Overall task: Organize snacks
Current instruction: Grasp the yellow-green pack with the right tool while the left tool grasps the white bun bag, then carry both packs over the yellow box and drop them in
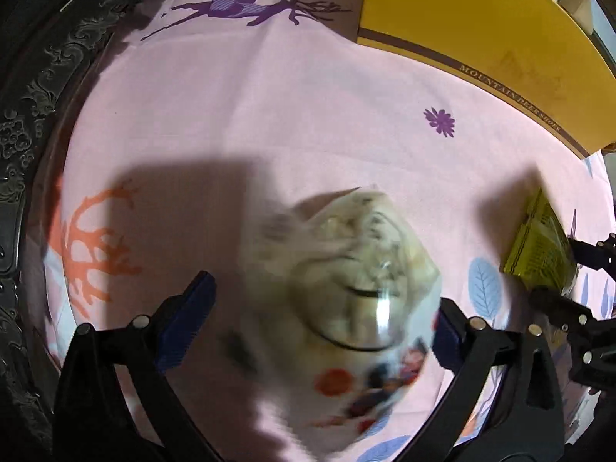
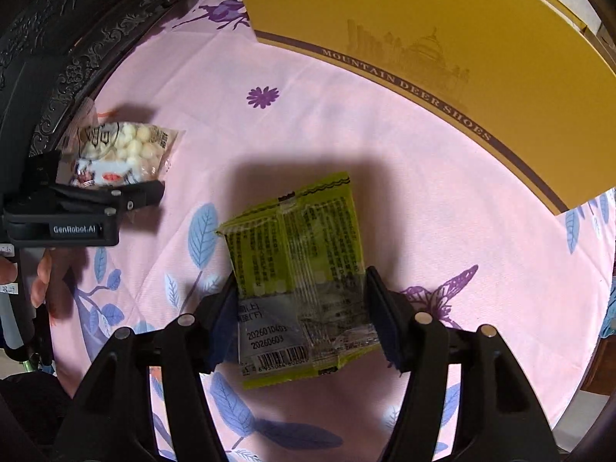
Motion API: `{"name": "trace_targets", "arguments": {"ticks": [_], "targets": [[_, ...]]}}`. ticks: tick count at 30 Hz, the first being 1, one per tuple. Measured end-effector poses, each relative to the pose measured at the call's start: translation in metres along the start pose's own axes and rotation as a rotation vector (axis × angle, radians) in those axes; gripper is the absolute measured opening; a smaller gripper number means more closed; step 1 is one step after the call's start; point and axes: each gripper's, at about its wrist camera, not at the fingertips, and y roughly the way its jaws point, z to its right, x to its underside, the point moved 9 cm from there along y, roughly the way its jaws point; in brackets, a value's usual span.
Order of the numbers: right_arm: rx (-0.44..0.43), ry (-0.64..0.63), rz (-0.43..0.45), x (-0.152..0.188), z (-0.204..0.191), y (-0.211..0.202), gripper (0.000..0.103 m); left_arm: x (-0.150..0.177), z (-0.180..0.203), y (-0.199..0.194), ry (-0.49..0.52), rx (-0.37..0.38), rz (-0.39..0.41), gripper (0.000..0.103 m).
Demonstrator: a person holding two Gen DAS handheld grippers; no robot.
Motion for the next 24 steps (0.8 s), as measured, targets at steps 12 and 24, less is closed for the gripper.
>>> {"name": "trace_targets", "arguments": {"ticks": [12, 24], "targets": [[0.01, -0.009, 0.049, -0.002, -0.015, 0.011, 0.098, -0.003, 0.004, -0.018, -0.032, -0.003, 0.076, 0.061], [0.151, 0.058, 0.063, 0.007, 0.004, 0.0, 0.061, 0.008, 0.026, -0.027, -0.044, 0.041, 0.119, 0.034]]}}
